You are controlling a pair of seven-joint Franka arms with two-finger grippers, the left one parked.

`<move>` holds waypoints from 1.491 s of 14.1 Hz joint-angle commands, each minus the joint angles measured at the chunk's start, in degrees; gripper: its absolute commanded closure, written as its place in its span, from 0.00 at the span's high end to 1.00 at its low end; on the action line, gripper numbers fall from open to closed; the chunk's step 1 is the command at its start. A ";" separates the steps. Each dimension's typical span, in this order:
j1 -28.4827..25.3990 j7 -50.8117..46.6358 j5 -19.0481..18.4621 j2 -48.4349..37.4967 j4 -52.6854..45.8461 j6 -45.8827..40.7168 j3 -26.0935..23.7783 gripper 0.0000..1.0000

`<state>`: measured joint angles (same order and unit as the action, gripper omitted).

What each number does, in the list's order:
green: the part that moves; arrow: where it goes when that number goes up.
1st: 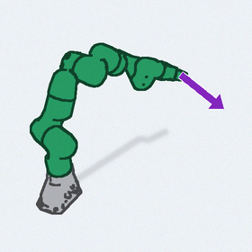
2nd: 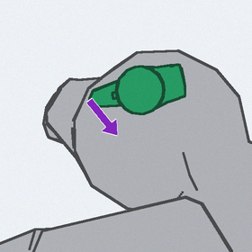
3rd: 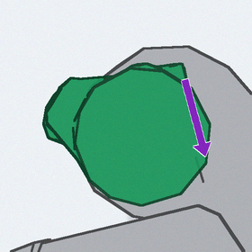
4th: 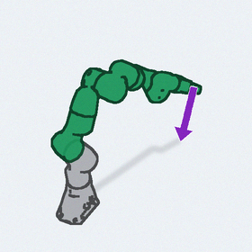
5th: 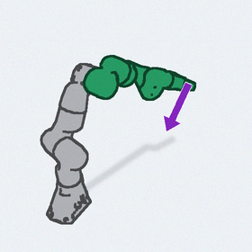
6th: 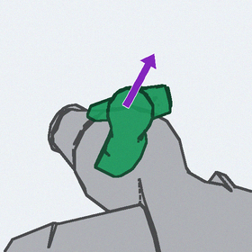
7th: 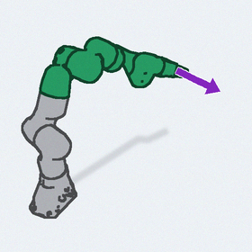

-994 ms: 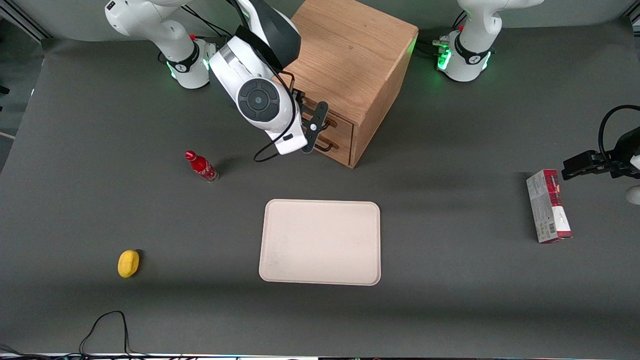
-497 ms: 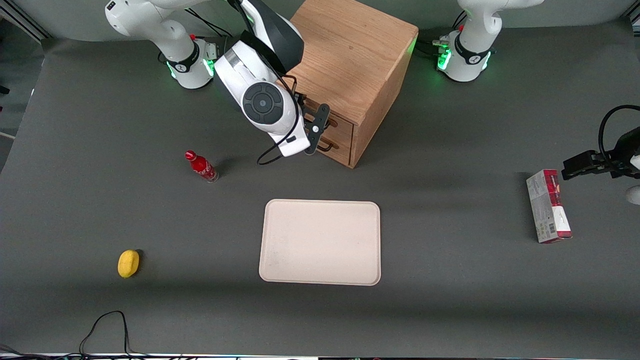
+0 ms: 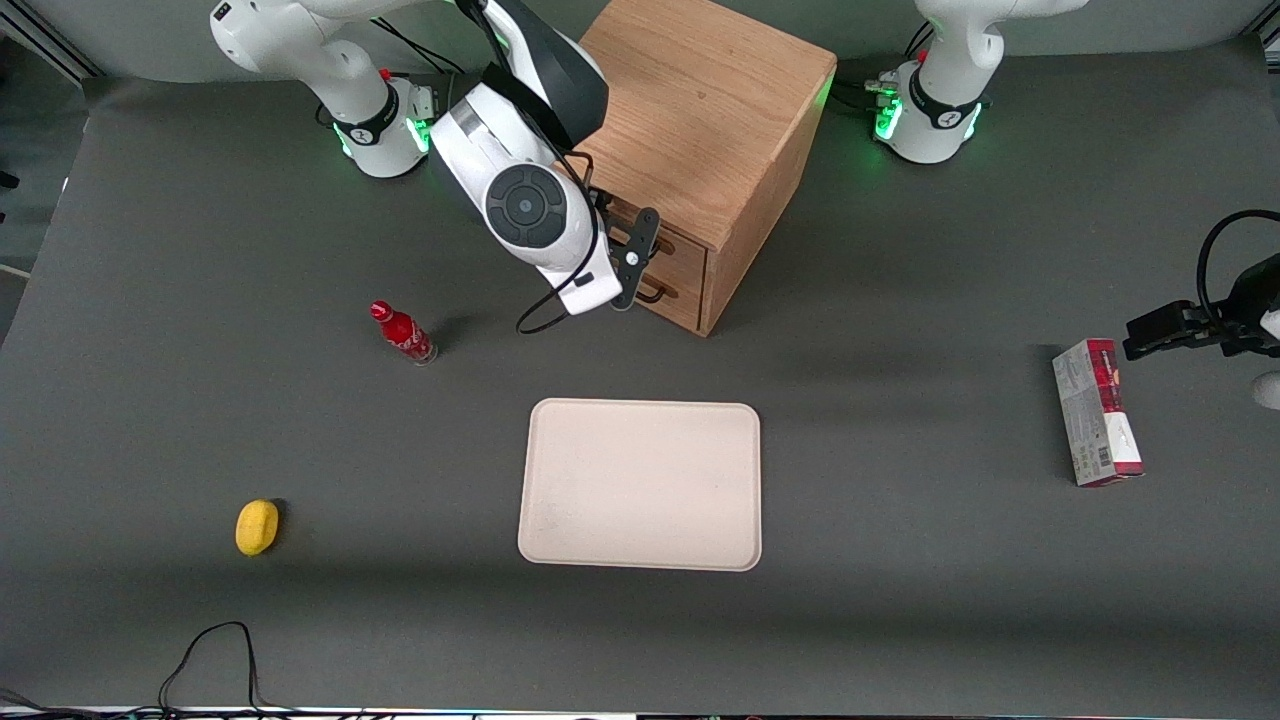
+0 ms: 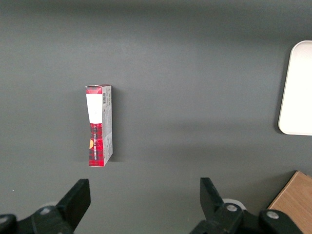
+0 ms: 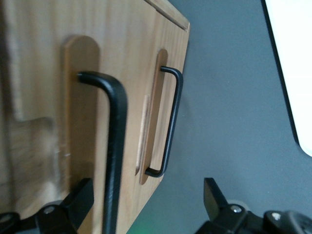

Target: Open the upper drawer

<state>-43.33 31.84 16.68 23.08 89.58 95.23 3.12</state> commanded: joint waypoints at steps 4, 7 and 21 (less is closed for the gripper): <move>-1.58 0.94 -0.86 0.12 1.39 3.03 0.40 1.00; -1.41 1.03 -0.86 0.21 1.39 3.03 0.40 1.00; 2.02 5.69 -1.74 0.21 0.95 4.79 1.54 1.00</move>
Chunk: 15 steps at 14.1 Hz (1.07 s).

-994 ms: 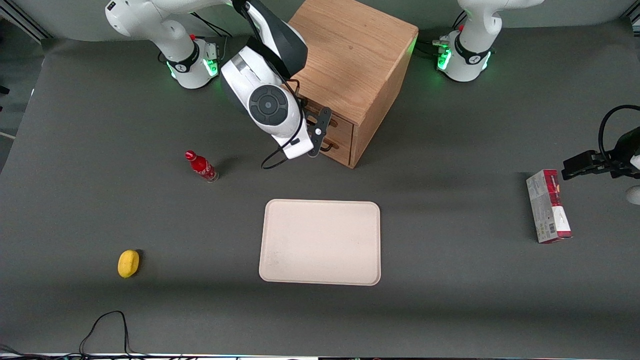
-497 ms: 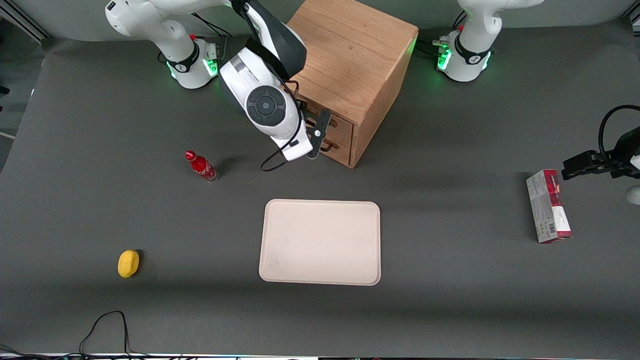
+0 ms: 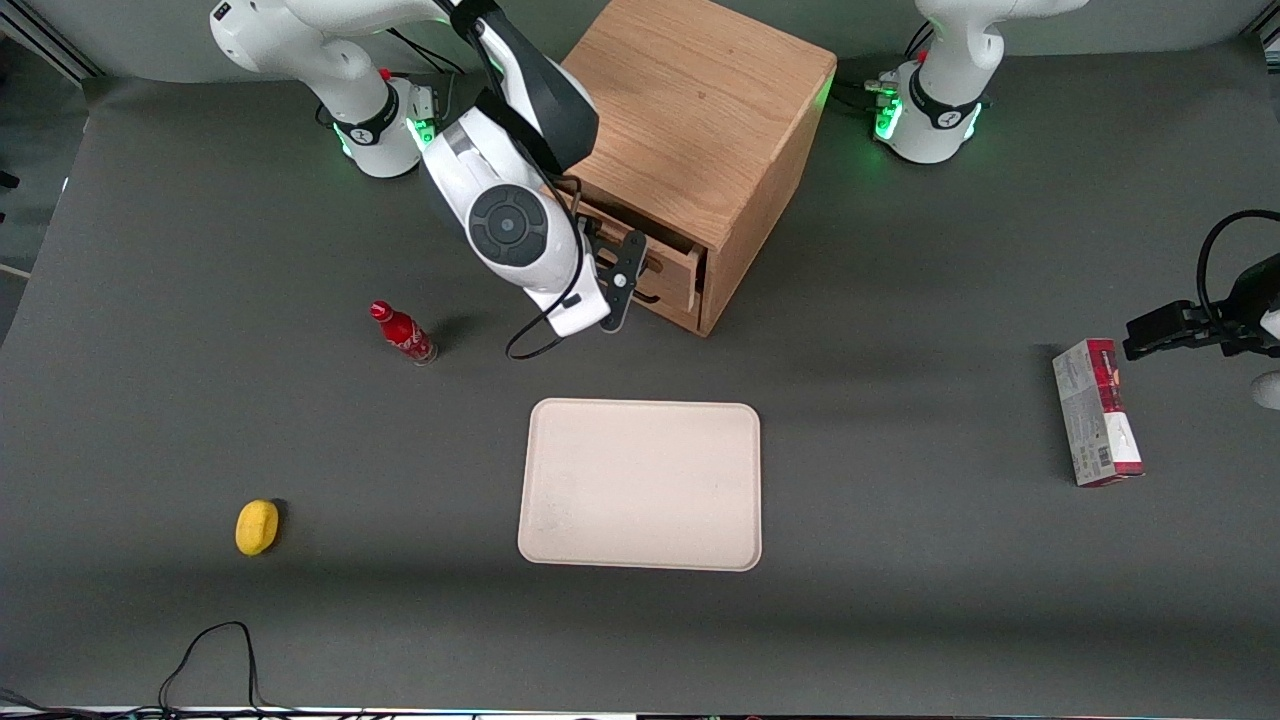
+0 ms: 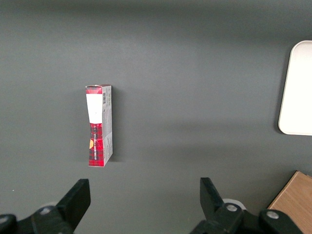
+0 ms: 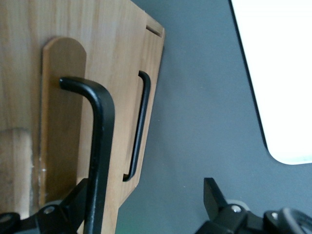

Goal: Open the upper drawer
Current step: 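Pull the upper drawer handle outward from the cabinet with the right gripper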

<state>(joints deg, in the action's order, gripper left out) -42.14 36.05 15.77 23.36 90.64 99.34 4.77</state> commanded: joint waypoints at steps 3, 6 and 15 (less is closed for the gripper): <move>2.05 2.45 -0.83 0.02 -0.03 2.17 -0.11 1.00; 3.02 2.62 -0.83 0.72 -0.12 4.01 -0.11 1.00; 6.36 5.70 -1.62 3.36 -2.75 5.34 -0.11 1.00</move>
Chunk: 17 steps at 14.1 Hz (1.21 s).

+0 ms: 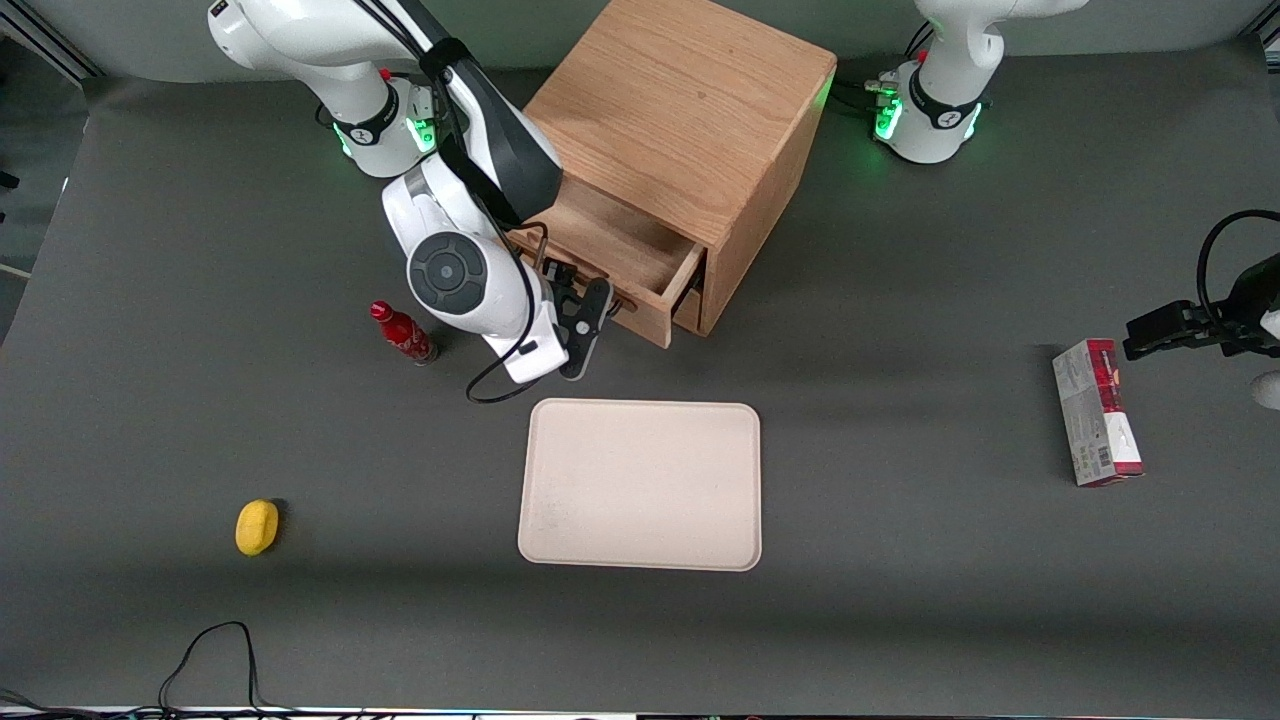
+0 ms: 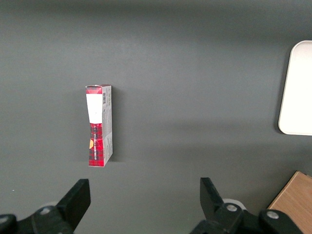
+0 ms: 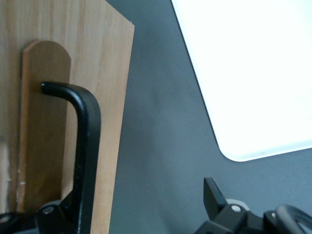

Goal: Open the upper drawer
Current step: 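Pull the upper drawer handle outward from the cabinet with the right gripper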

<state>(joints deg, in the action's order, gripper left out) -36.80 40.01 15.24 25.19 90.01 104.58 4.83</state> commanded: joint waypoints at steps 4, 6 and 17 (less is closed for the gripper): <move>2.35 3.31 -1.09 2.85 -4.58 0.09 -0.17 1.00; 3.22 3.32 -1.09 3.03 -5.19 0.09 -0.17 1.00; 8.14 7.62 -0.91 5.22 -8.35 0.09 -0.17 1.00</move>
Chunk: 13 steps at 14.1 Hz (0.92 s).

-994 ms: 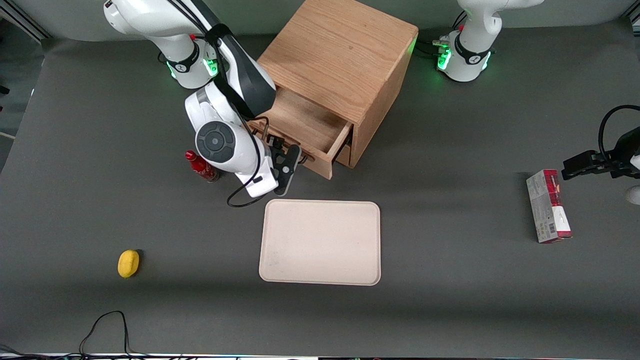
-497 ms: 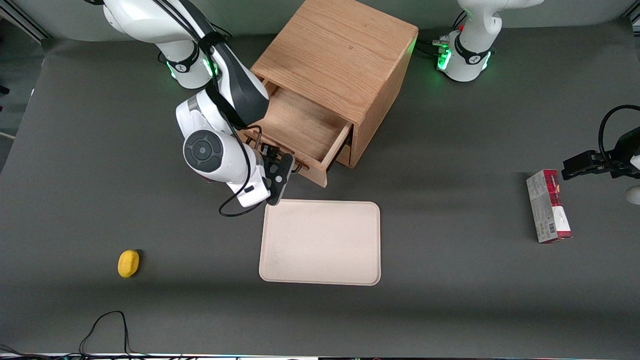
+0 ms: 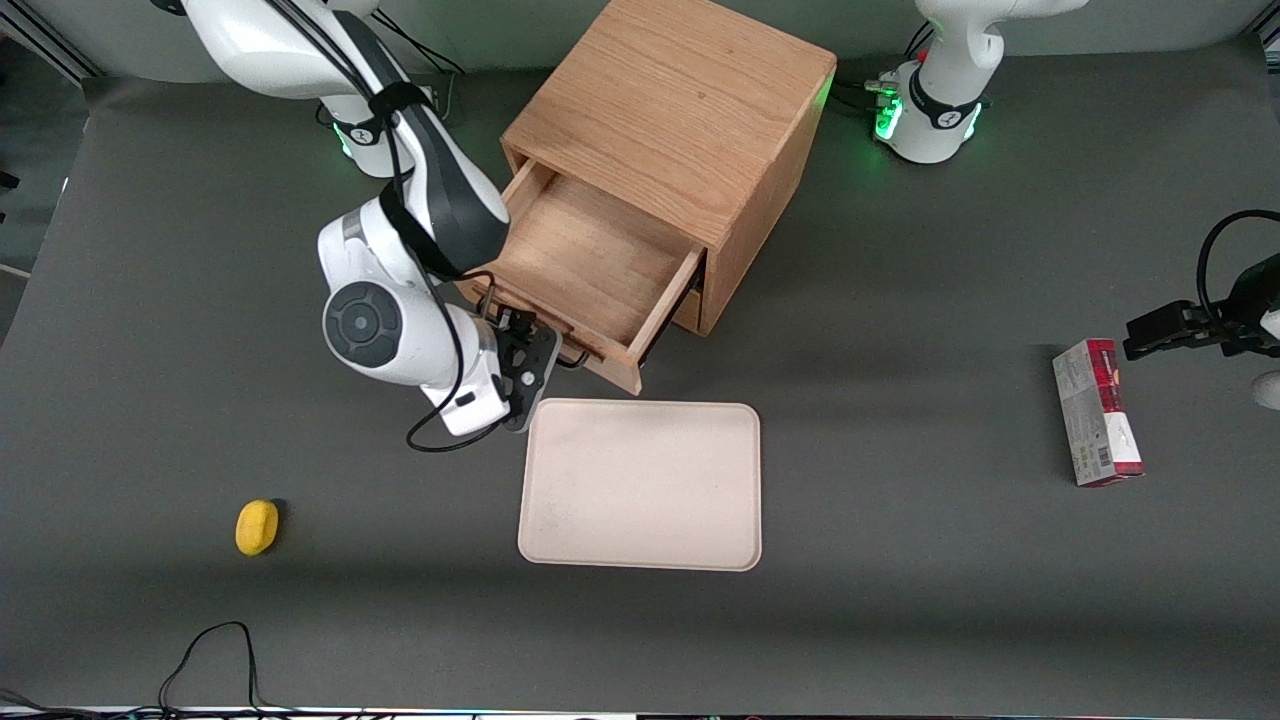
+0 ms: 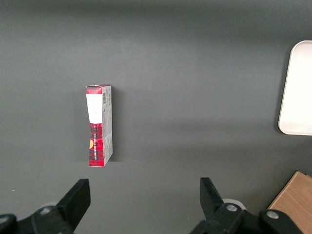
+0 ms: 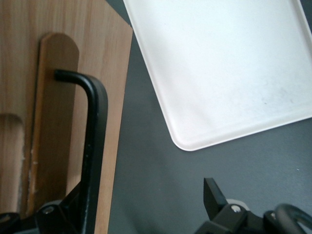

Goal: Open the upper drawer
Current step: 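Pull the upper drawer handle outward from the cabinet with the right gripper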

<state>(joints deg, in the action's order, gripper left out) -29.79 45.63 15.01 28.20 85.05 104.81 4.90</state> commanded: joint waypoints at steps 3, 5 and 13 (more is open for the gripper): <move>2.10 2.19 -0.69 2.73 -4.10 -0.14 -0.24 1.00; 3.06 2.19 -0.69 2.91 -4.98 -0.14 -0.24 1.00; 4.65 1.75 -0.60 3.35 -7.88 -0.48 -0.24 1.00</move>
<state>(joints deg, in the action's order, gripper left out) -25.90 46.51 15.01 30.29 80.01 104.84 4.89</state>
